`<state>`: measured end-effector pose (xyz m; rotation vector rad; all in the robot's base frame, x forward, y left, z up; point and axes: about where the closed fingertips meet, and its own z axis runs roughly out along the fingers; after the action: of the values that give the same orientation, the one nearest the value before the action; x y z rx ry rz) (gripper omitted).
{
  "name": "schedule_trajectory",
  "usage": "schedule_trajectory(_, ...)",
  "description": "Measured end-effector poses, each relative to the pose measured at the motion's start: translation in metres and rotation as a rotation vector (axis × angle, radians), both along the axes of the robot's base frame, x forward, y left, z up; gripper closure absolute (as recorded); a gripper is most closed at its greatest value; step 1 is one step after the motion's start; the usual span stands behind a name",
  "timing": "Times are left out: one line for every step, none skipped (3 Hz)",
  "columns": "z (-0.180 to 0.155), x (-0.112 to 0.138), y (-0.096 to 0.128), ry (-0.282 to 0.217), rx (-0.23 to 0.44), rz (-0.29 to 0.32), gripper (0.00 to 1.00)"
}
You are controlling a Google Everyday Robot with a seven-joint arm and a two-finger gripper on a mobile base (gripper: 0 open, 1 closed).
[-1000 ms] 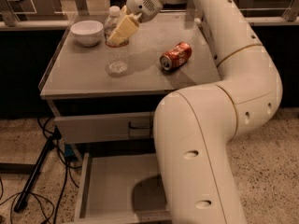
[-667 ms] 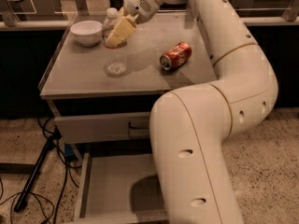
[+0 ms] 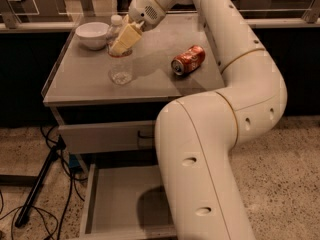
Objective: Pick water bottle from middle drawer and place on counter
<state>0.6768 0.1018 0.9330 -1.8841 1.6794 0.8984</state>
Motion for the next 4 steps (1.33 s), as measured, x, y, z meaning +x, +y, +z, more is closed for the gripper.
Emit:
schedule_trajectory(-0.0048, 0.0016, 0.0046, 0.009, -0.003, 0.003, 1.00)
schedule_trajectory(-0.0057, 0.0022, 0.0070, 0.011, -0.008, 0.002, 1.00)
schedule_trajectory(-0.0045, 0.0019, 0.0065, 0.010, -0.008, 0.000, 1.00)
schedule_trajectory(-0.0045, 0.0019, 0.0065, 0.010, -0.008, 0.000, 0.73)
